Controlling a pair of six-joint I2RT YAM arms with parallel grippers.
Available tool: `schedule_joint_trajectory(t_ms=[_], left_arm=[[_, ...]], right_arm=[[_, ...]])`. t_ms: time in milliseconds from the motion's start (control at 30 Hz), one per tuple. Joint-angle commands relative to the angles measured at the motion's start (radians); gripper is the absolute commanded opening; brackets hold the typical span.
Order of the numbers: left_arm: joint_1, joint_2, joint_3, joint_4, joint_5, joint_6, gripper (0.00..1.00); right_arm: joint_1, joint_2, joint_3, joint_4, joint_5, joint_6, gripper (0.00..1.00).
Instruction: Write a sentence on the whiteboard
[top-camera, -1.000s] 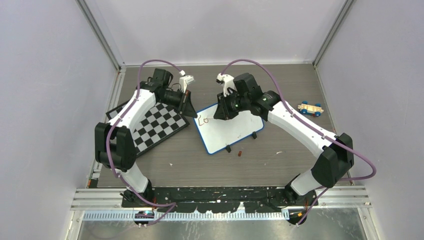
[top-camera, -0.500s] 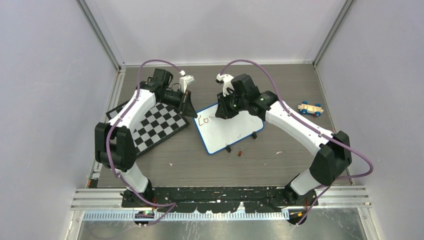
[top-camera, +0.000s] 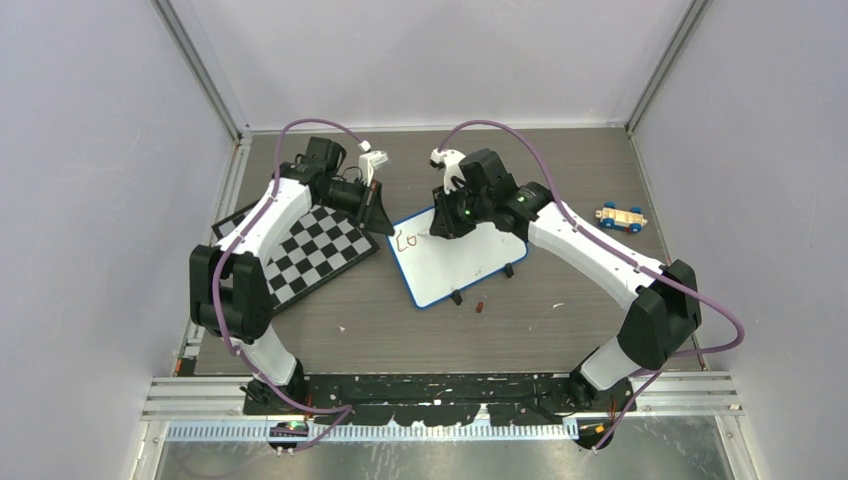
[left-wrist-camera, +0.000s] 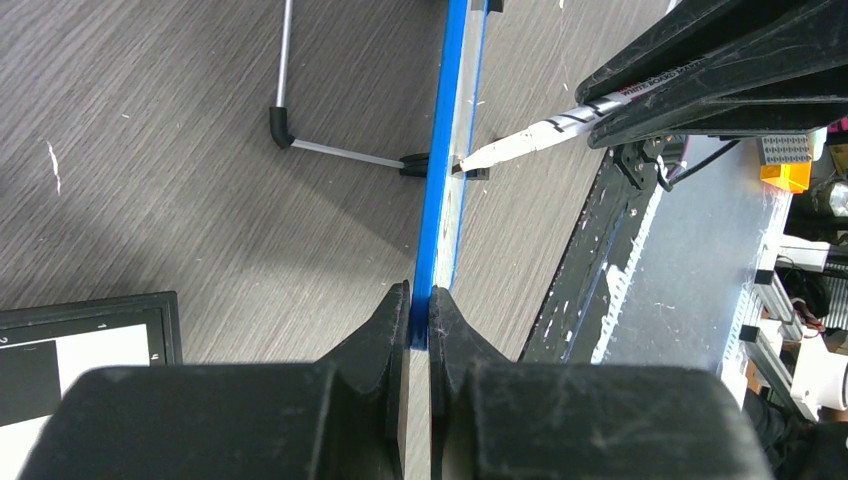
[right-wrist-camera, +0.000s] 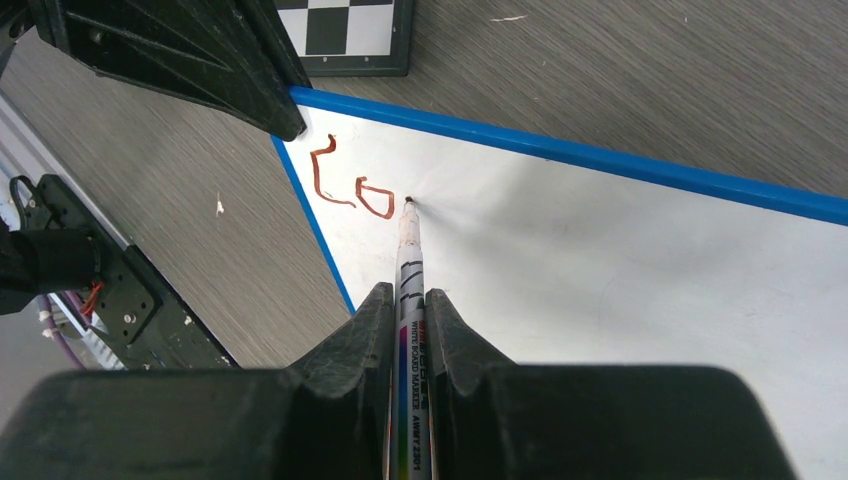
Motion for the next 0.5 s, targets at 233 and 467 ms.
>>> schedule_joint_trajectory(t_ms=[233,467], left_arm=[[-0.007,-0.01,0.021,-0.027,-0.013,-0.005,0.0],[-0.007,-0.008,0.022,-0.027,-0.012,-0.004,0.0]], right_arm=[[-0.011,-0.025,0.006,0.048,0.084,-0.006,0.0],[-0.008,-0.03,-0.025,0.033,0.056,-0.01,0.0]])
